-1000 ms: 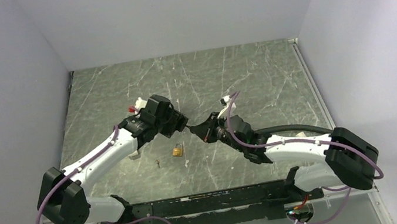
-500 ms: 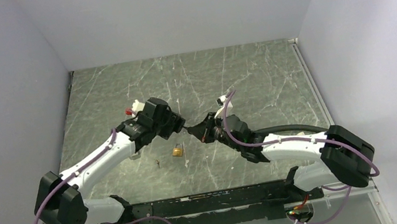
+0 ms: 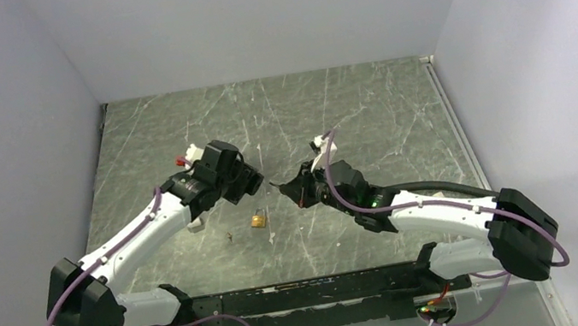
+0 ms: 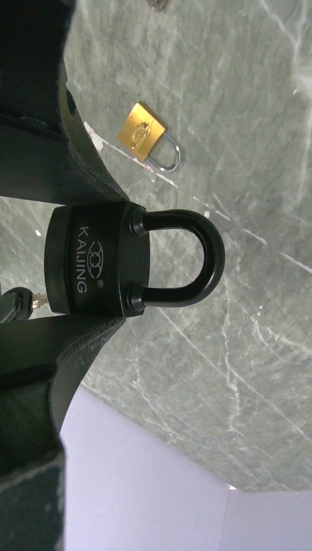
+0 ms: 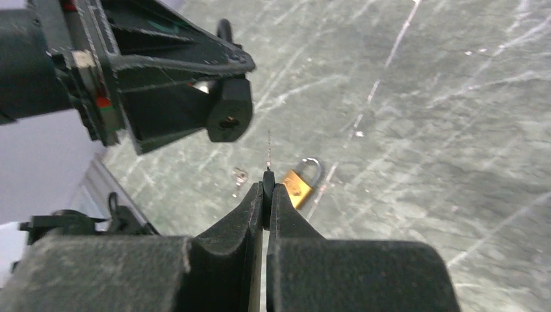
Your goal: Unlock with the key
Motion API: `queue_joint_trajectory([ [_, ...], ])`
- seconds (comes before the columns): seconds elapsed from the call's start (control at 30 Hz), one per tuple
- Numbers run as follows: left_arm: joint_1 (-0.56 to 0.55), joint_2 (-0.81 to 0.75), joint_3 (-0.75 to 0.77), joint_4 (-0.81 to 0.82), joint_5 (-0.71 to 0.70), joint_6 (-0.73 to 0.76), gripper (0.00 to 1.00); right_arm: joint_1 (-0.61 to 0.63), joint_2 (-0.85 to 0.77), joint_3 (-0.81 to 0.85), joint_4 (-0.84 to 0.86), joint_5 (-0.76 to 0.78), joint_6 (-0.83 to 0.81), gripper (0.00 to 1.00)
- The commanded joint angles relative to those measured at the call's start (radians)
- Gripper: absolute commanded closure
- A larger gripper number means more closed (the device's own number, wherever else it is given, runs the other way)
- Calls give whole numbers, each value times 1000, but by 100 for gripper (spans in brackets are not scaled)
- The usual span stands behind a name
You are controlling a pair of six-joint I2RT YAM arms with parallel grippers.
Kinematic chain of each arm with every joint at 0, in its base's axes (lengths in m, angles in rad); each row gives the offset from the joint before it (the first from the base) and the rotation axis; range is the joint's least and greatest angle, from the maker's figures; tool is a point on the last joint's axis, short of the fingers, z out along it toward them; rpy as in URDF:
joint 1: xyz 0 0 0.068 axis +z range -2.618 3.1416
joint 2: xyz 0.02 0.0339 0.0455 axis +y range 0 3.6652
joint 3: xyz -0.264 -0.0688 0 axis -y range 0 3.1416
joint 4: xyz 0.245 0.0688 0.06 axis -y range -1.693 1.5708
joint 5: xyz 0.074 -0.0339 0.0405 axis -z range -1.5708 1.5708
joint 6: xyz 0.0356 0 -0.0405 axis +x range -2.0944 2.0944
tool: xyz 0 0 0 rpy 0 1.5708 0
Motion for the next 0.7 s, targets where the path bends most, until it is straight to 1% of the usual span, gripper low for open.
queue_joint_trajectory([
  [0.0,34,-35,-4,75,-1,13,100,-6,-34,47,-128,-17,-86,100],
  [0.07,51,-30,17,65,16,36,100,-6,-57,23,-112,-46,-142,100],
  [0.13,66,-6,74,-2,46,55,100,-6,-96,-7,-92,-49,-235,100],
  [0.2,83,14,115,-45,99,74,100,1,-142,-42,-65,-57,-388,100],
  [0.27,102,29,137,-71,162,91,100,25,-193,-74,-44,-52,-579,100],
  [0.33,114,54,182,-126,211,116,100,67,-232,-112,-9,-30,-776,100],
  [0.4,124,94,238,-194,257,158,100,132,-245,-166,69,-1,-977,100],
  [0.47,134,141,305,-278,303,177,100,215,-215,-221,201,81,-1199,100],
  [0.53,137,200,387,-395,331,202,100,300,-127,-241,283,181,-1407,100],
  [0.6,137,251,451,-484,361,227,100,330,-38,-220,345,263,-1516,100],
  [0.67,137,277,473,-510,379,247,100,351,40,-222,459,296,-1597,100],
])
